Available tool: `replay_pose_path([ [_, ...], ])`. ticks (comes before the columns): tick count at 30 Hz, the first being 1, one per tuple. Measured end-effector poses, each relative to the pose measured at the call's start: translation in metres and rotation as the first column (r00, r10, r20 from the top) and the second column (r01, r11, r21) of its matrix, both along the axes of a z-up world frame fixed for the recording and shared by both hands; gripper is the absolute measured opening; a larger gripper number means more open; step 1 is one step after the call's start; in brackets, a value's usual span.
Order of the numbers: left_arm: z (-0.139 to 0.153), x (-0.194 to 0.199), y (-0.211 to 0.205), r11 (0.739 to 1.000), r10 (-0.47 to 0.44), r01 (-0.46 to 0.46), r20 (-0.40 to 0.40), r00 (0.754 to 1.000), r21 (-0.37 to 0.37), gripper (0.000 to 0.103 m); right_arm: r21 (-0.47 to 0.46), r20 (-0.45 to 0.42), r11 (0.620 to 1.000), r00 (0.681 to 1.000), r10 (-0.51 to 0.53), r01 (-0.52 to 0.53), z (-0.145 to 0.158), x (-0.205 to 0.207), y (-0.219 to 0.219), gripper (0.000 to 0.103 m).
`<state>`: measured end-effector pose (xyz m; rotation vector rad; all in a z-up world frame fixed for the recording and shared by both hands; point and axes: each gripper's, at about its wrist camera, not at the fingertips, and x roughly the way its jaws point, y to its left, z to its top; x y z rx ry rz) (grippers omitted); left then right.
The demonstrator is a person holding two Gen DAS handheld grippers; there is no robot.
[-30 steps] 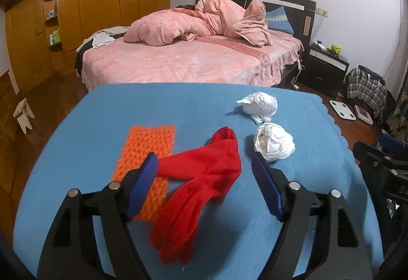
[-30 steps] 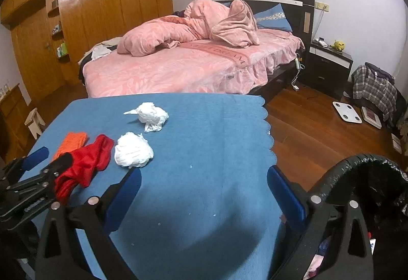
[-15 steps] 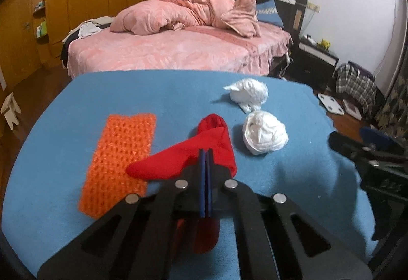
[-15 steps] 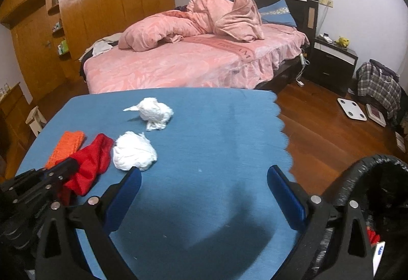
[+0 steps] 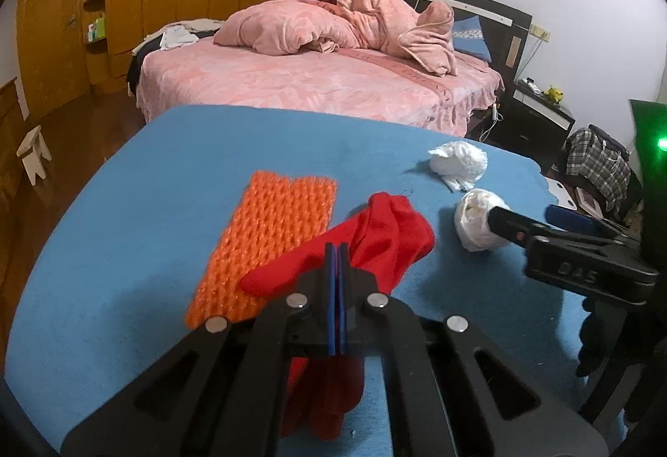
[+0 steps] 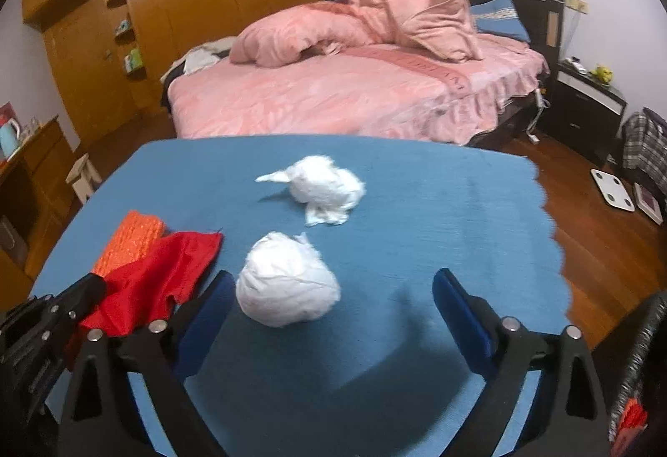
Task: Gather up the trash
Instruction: 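Grasp the white tissue ball with the right gripper and lift it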
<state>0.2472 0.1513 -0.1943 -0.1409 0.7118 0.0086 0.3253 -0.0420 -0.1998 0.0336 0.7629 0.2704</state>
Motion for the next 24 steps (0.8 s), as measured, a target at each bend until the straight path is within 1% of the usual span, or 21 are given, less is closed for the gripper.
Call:
replay_pose_path([
  [1,0.0,0.001,0.001,1.0,0.001,-0.001,-0.002,1.0,-0.002,0.001,0.001,-0.013,1.0,1.0,0.013,-0.013,-0.003,0.003,0.004,0.085],
  [2,0.0,0.001,0.002,1.0,0.002,-0.002,-0.002,1.0,-0.004,0.001,-0.001,-0.023,1.0,0.999,0.022,-0.022,-0.006,0.004,0.006,0.079],
  [3,0.0,0.002,0.002,1.0,0.0,0.0,-0.003,1.0,-0.005,0.001,-0.002,-0.039,0.999,0.999,0.035,-0.035,-0.008,0.006,0.009,0.075],
  [5,-0.001,0.002,0.002,1.0,-0.003,0.003,-0.006,1.0,-0.006,0.001,0.013,-0.07,0.997,0.994,0.079,-0.078,-0.014,0.008,0.013,0.059],
  [6,-0.001,0.002,0.002,1.0,-0.004,0.004,-0.007,1.0,-0.006,0.001,0.018,-0.072,0.995,0.993,0.095,-0.094,-0.014,0.007,0.014,0.055],
  [7,-0.001,0.002,0.002,1.0,-0.007,0.007,-0.01,1.0,-0.007,0.002,0.021,-0.069,0.994,0.991,0.111,-0.11,-0.014,0.006,0.015,0.046],
  [8,-0.001,0.004,0.001,1.0,-0.006,0.006,-0.011,1.0,-0.006,0.003,0.02,-0.069,0.993,0.991,0.119,-0.118,-0.013,0.005,0.016,0.04],
  [9,0.0,0.004,0.001,1.0,-0.005,0.005,-0.01,1.0,-0.004,0.005,0.018,-0.068,0.993,0.991,0.118,-0.117,-0.014,0.003,0.016,0.039],
  [11,0.0,0.004,0.002,1.0,-0.007,0.007,-0.006,1.0,-0.005,0.019,0.024,-0.063,0.994,0.992,0.107,-0.106,-0.013,-0.002,0.014,0.035],
  [12,0.003,0.003,0.001,1.0,-0.005,0.005,0.003,1.0,-0.004,0.03,0.024,-0.06,0.995,0.994,0.096,-0.095,-0.013,-0.004,0.011,0.035],
  [13,0.004,0.003,0.0,1.0,-0.006,0.006,0.011,1.0,-0.005,0.036,0.024,-0.054,0.997,0.996,0.078,-0.076,-0.012,-0.006,0.007,0.035],
  [14,0.006,0.003,-0.001,1.0,-0.011,0.011,0.02,1.0,-0.007,0.037,0.024,-0.052,0.998,0.997,0.058,-0.057,-0.011,-0.008,0.002,0.035],
  [16,0.01,0.006,-0.006,1.0,-0.03,0.03,0.029,0.999,-0.01,0.045,0.022,-0.05,0.999,0.998,0.031,-0.03,-0.01,-0.009,-0.007,0.035],
  [18,0.011,0.01,-0.013,0.999,-0.048,0.048,0.031,0.998,-0.004,0.049,0.02,-0.049,1.0,0.999,0.009,-0.008,-0.007,-0.008,-0.017,0.035],
  [21,0.009,0.023,-0.027,0.997,-0.079,0.079,0.018,0.997,0.022,0.053,0.019,-0.047,1.0,0.999,-0.02,0.021,-0.005,-0.009,-0.033,0.035],
  [24,0.0,0.04,-0.04,0.994,-0.093,0.094,-0.02,0.995,0.053,0.054,0.026,-0.052,0.999,0.998,-0.045,0.047,-0.004,-0.009,-0.046,0.035],
])
